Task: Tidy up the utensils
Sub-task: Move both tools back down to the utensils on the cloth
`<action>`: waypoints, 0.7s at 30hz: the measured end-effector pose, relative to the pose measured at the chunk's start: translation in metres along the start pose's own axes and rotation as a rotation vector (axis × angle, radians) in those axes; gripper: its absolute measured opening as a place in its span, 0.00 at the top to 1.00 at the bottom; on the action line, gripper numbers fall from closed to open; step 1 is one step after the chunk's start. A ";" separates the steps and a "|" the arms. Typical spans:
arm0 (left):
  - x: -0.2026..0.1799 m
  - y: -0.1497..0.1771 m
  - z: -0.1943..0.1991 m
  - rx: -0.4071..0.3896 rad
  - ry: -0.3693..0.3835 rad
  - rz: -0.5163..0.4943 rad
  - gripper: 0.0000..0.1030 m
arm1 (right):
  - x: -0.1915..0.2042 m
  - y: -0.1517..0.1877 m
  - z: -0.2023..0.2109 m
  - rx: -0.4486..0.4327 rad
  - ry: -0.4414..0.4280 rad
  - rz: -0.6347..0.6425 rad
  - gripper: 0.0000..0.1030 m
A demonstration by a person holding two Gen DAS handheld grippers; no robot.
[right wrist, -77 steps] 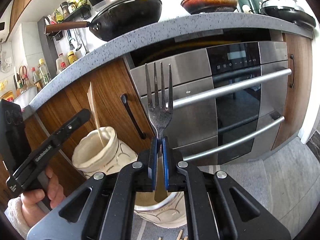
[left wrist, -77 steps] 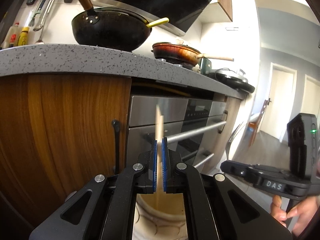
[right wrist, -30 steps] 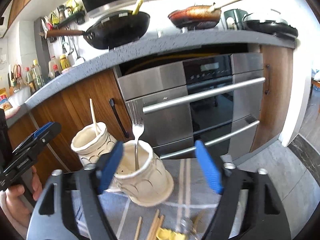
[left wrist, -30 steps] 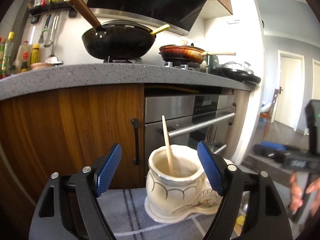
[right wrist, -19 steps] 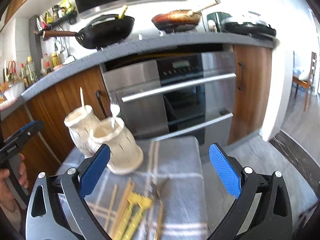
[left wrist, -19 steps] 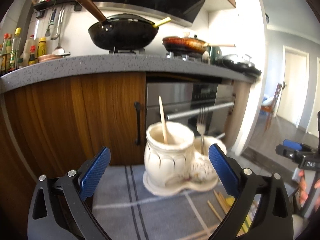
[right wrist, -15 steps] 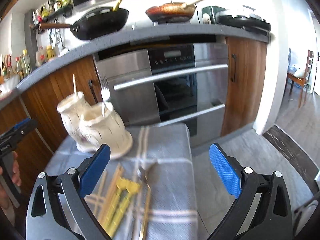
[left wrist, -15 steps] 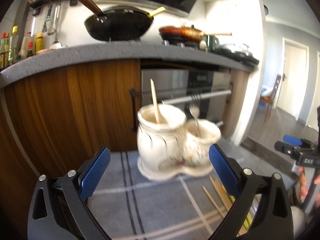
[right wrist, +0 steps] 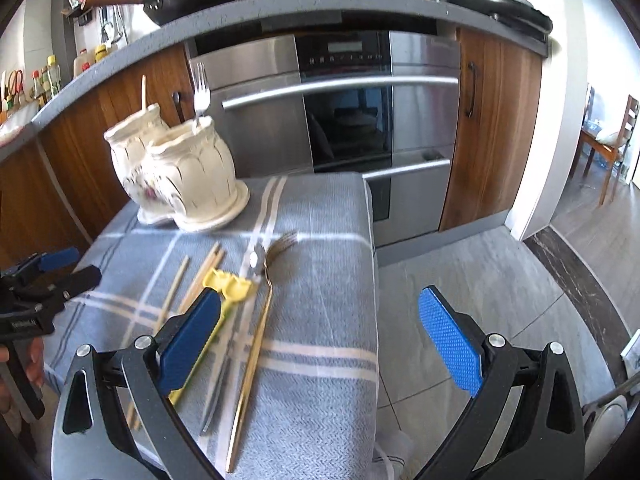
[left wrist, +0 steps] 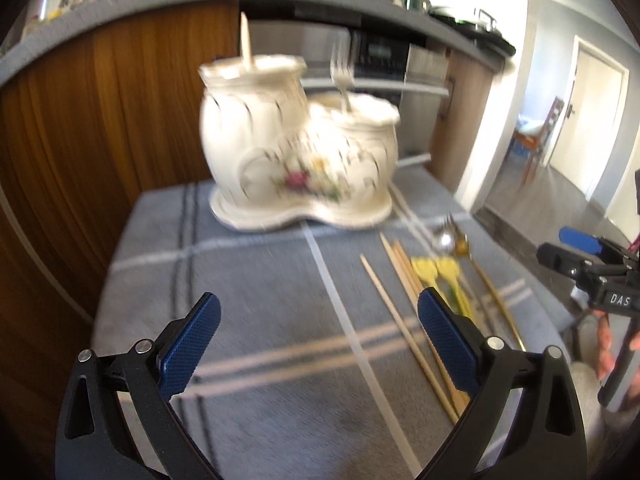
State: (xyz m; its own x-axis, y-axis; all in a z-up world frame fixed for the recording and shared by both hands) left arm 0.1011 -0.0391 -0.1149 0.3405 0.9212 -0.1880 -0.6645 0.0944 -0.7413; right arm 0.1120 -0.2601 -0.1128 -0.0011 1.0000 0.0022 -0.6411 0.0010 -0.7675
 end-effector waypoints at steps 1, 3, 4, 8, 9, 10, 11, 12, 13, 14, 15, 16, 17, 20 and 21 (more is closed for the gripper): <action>-0.002 0.003 -0.006 0.018 -0.002 0.006 0.05 | 0.000 0.003 -0.003 0.014 -0.002 0.000 0.05; -0.004 0.008 -0.012 0.042 -0.007 0.014 0.05 | 0.001 0.008 -0.008 0.039 -0.007 0.002 0.05; -0.005 0.010 -0.016 0.053 -0.008 0.018 0.05 | 0.001 0.010 -0.011 0.053 -0.013 0.003 0.05; -0.013 0.017 -0.027 0.093 -0.005 0.026 0.05 | 0.003 0.020 -0.021 0.120 -0.032 -0.001 0.05; -0.016 0.020 -0.031 0.107 -0.002 0.026 0.05 | 0.004 0.022 -0.023 0.132 -0.034 0.002 0.05; -0.017 0.021 -0.033 0.114 -0.007 0.023 0.05 | 0.006 0.024 -0.024 0.139 -0.036 0.007 0.05; -0.019 0.023 -0.035 0.122 -0.014 0.018 0.05 | 0.007 0.026 -0.026 0.148 -0.033 0.015 0.05; -0.020 0.024 -0.037 0.127 -0.016 0.016 0.06 | 0.009 0.027 -0.027 0.150 -0.032 0.023 0.05; -0.021 0.026 -0.039 0.138 -0.019 0.012 0.07 | 0.010 0.028 -0.027 0.151 -0.033 0.028 0.05; -0.022 0.027 -0.041 0.146 -0.023 0.009 0.07 | 0.011 0.029 -0.028 0.152 -0.033 0.037 0.05; -0.023 0.028 -0.042 0.151 -0.028 0.006 0.07 | 0.013 0.028 -0.028 0.151 -0.031 0.043 0.05; -0.023 0.028 -0.043 0.155 -0.032 0.004 0.07 | 0.013 0.028 -0.028 0.146 -0.026 0.048 0.05; -0.023 0.028 -0.043 0.156 -0.034 0.004 0.07 | 0.013 0.027 -0.027 0.140 -0.022 0.053 0.05; -0.022 0.032 -0.046 0.174 -0.036 0.000 0.08 | 0.013 0.024 -0.026 0.130 -0.013 0.067 0.08; -0.022 0.033 -0.047 0.180 -0.039 0.000 0.11 | 0.014 0.023 -0.026 0.131 -0.016 0.067 0.11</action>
State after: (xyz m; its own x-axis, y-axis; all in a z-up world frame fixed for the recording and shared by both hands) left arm 0.1029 -0.0741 -0.1653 0.3169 0.9349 -0.1599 -0.7737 0.1573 -0.6137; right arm 0.1174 -0.2463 -0.1475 -0.0594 0.9976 -0.0353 -0.7341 -0.0676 -0.6756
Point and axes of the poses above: each gripper's, at about its wrist camera, not at the fingertips, and z roughly against the way its jaws point, x to its left, y to its underside, the point moved 9 cm from there along -z, roughly the way its jaws point, and after that the axes turned 11 degrees about y, right-handed, at the moved point
